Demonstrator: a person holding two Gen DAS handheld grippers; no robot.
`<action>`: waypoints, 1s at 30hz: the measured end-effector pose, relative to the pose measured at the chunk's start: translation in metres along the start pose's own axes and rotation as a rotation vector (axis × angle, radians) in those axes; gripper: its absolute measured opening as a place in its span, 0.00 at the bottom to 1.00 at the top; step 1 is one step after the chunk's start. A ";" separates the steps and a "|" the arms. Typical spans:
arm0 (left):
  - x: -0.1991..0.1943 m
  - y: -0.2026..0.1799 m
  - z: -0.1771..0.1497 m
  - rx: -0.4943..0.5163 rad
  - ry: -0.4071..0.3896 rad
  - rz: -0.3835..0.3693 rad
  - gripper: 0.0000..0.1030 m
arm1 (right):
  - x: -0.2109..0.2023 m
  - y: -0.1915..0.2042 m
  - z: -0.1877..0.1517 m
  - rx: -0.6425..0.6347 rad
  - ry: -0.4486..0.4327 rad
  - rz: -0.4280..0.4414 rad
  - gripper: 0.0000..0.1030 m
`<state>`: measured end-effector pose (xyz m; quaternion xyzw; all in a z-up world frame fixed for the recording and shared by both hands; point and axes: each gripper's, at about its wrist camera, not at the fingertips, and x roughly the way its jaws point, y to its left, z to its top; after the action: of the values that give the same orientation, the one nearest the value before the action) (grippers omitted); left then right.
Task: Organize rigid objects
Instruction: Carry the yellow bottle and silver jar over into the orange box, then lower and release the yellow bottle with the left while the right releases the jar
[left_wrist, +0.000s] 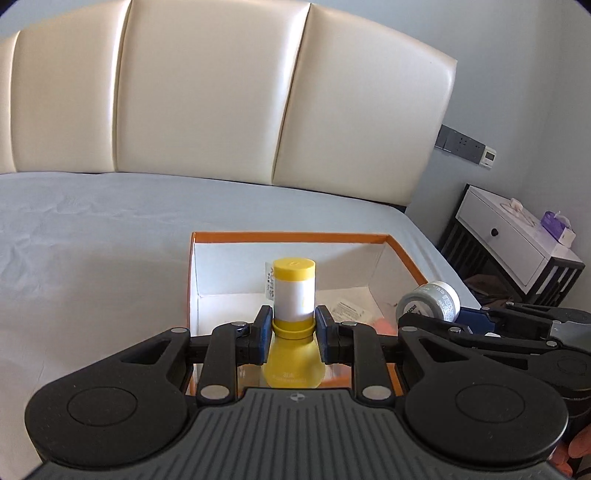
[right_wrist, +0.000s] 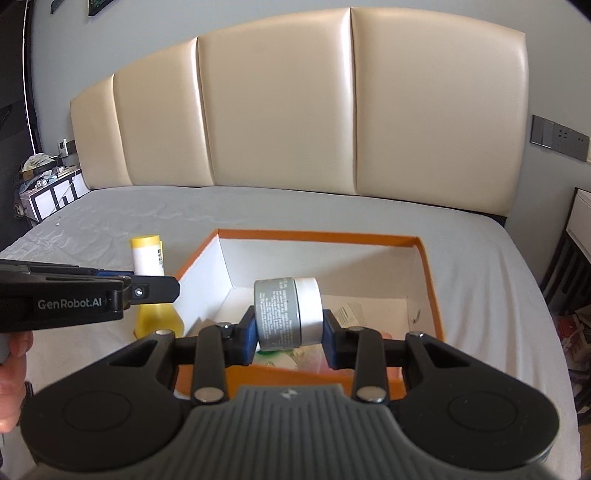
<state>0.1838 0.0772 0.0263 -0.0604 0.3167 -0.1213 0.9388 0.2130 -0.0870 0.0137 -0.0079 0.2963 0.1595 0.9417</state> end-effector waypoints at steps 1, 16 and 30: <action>0.005 0.003 0.004 -0.005 0.004 0.006 0.26 | 0.006 0.001 0.004 -0.002 0.006 -0.002 0.33; 0.096 0.022 0.019 0.074 0.170 0.020 0.26 | 0.122 -0.003 0.032 -0.032 0.255 -0.042 0.33; 0.122 0.024 0.002 0.134 0.257 0.039 0.26 | 0.181 0.004 0.022 -0.109 0.434 -0.068 0.33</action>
<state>0.2830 0.0684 -0.0476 0.0248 0.4264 -0.1304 0.8947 0.3641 -0.0270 -0.0689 -0.1030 0.4825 0.1381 0.8588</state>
